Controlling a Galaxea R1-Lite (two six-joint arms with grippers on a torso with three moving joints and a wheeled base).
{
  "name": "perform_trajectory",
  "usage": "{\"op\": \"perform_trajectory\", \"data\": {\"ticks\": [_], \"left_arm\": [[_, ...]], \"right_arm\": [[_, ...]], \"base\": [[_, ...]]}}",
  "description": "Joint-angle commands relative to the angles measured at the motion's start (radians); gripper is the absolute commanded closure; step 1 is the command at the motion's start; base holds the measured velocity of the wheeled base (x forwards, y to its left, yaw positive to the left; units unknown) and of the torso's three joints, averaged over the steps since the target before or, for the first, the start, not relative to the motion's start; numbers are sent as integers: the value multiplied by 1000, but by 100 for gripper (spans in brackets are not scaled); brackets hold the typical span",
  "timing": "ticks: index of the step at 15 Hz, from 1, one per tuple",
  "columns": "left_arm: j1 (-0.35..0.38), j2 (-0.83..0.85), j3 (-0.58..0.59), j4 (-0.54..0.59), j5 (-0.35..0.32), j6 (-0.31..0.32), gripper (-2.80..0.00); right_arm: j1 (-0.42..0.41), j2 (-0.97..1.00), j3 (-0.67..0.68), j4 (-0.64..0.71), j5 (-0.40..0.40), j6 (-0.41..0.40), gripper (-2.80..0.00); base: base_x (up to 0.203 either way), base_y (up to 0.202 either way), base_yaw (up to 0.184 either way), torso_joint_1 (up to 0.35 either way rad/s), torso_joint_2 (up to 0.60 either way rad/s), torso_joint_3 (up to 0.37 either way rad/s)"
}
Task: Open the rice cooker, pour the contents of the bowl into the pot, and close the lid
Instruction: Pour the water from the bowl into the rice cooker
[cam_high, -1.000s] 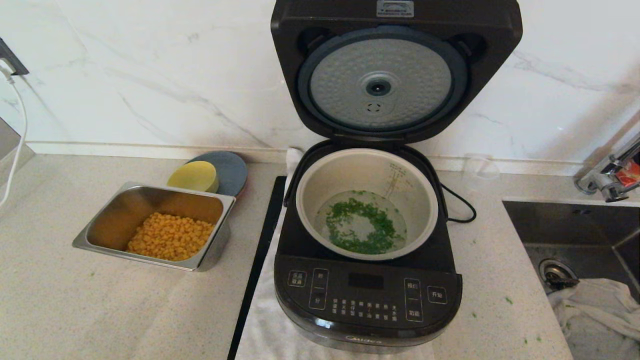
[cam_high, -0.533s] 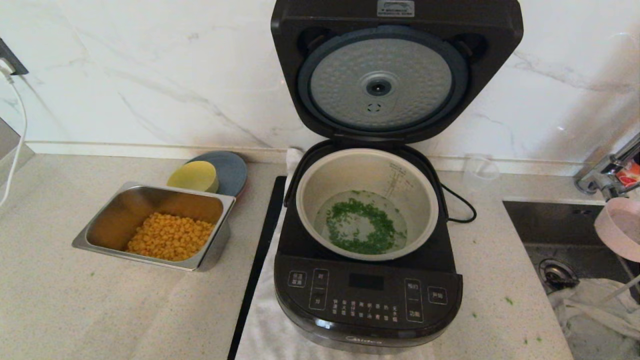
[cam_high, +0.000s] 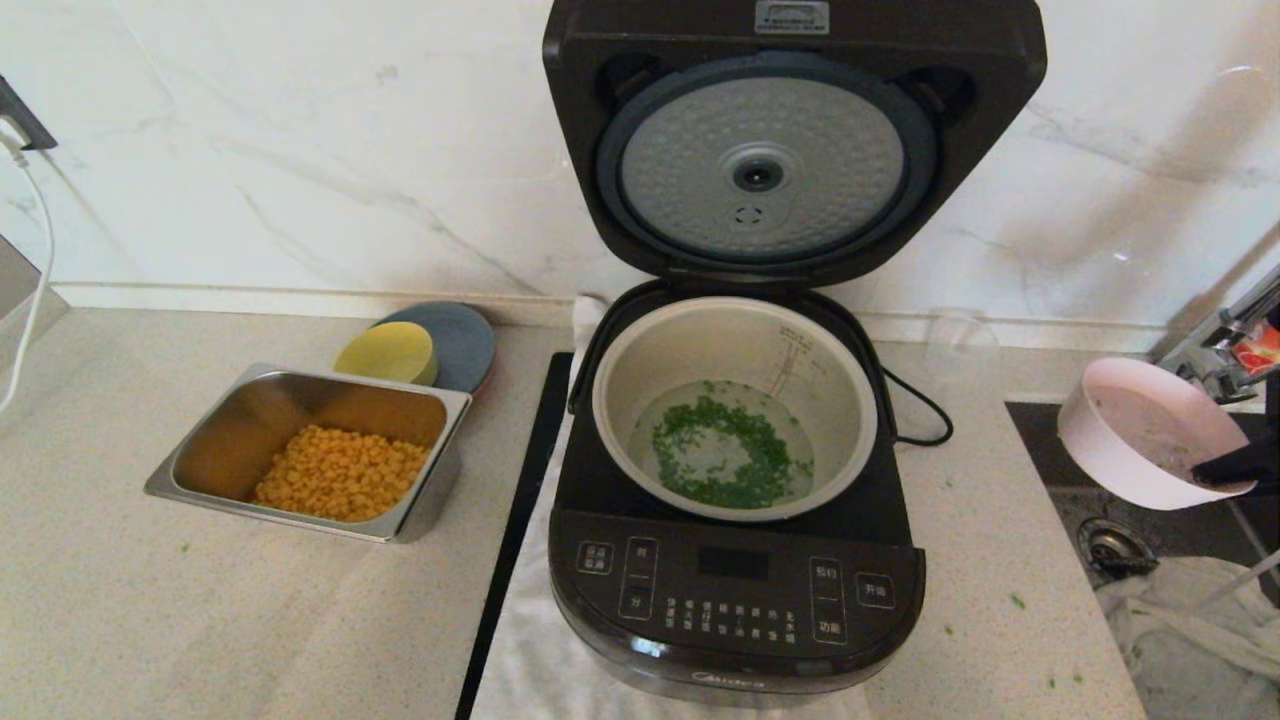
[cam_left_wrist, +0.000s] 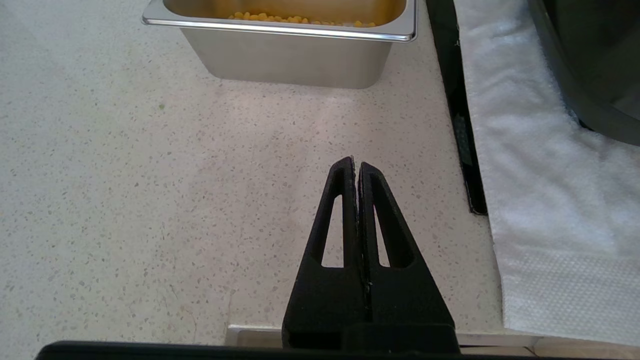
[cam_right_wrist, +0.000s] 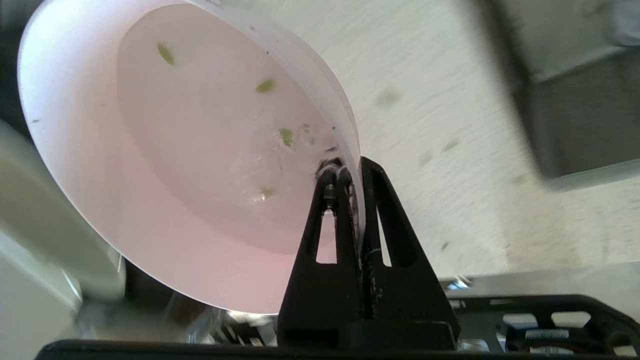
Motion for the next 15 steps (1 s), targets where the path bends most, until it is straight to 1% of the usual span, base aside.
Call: {"op": "perform_trajectory", "data": {"ticks": [1, 3, 6, 7, 10, 12, 15], "left_arm": [[0, -1, 0, 0, 0, 0, 0], [0, -1, 0, 0, 0, 0, 0], [0, -1, 0, 0, 0, 0, 0], [0, -1, 0, 0, 0, 0, 0], [0, -1, 0, 0, 0, 0, 0], [0, -1, 0, 0, 0, 0, 0], [0, -1, 0, 0, 0, 0, 0]], "right_arm": [[148, -58, -43, 41, -39, 24, 0], [282, -60, -99, 62, -109, 74, 0], [477, -29, -169, 75, -259, 99, 0], [531, -13, -194, 77, -292, 107, 0], [667, 38, -284, 82, -328, 149, 0], [738, 71, -341, 83, -344, 162, 0], [837, 138, -436, 82, -407, 177, 0]], "base": [[0, 0, 0, 0, 0, 0], [0, 0, 0, 0, 0, 0], [0, 0, 0, 0, 0, 0], [0, 0, 0, 0, 0, 0], [0, 0, 0, 0, 0, 0], [0, 0, 0, 0, 0, 0], [0, 0, 0, 0, 0, 0]]}}
